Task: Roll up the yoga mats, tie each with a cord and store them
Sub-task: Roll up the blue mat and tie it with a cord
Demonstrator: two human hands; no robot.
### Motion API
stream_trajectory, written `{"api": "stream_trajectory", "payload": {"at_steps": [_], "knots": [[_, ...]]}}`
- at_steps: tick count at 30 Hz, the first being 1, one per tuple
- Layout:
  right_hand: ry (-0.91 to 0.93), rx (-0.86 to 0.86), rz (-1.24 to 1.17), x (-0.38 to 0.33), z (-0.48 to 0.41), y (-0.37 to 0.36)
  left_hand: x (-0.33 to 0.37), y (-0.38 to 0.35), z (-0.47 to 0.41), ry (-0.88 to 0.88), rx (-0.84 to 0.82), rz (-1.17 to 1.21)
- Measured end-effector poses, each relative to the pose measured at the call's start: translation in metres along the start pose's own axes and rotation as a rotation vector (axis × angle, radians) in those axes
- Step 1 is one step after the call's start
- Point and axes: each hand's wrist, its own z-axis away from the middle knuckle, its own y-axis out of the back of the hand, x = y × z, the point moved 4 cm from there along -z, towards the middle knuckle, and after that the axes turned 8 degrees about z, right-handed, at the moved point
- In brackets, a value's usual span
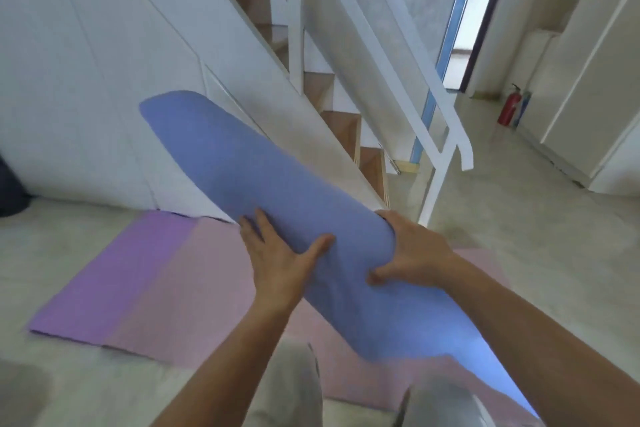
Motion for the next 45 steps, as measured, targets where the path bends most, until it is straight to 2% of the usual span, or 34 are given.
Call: {"api": "stream_trajectory", "payload": {"at_steps": [2,4,7,10,15,19,22,26,29,32,41,45], "knots": [[0.026,0.079,-0.093,-0.008,-0.01,0.015,0.012,-0.009,-0.015,0.106,-0.044,0.475],[0.073,0.133,-0.193,-0.015,-0.017,0.024,0.028,-0.012,-0.031,0.108,-0.156,0.767],[0.158,0.189,-0.342,-0.024,-0.024,0.023,0.044,-0.011,-0.049,0.036,-0.254,0.931],[0.215,0.196,-0.457,-0.028,-0.033,0.017,0.051,-0.008,-0.059,0.001,-0.279,1.019],[0.26,0.085,-0.589,-0.026,-0.058,0.002,0.059,-0.008,-0.075,-0.075,-0.227,0.917],[0.212,-0.036,-0.968,-0.029,-0.082,0.007,0.029,-0.038,-0.082,-0.11,-0.196,0.691],[0.053,0.062,-1.168,-0.031,-0.109,0.022,-0.005,-0.068,-0.089,-0.068,-0.206,0.565],[-0.091,0.142,-1.345,-0.015,-0.148,0.017,-0.056,-0.111,-0.104,0.018,-0.332,0.447],[-0.18,0.21,-1.361,0.001,-0.163,-0.006,-0.099,-0.133,-0.105,0.127,-0.398,0.336],[-0.283,0.208,-1.345,0.012,-0.17,-0.035,-0.122,-0.15,-0.115,0.163,-0.435,0.329],[-0.287,0.264,-1.367,0.024,-0.192,-0.045,-0.13,-0.168,-0.133,0.12,-0.507,0.361],[-0.214,0.269,-1.383,0.022,-0.198,-0.016,-0.088,-0.149,-0.141,0.062,-0.364,0.496]]}}
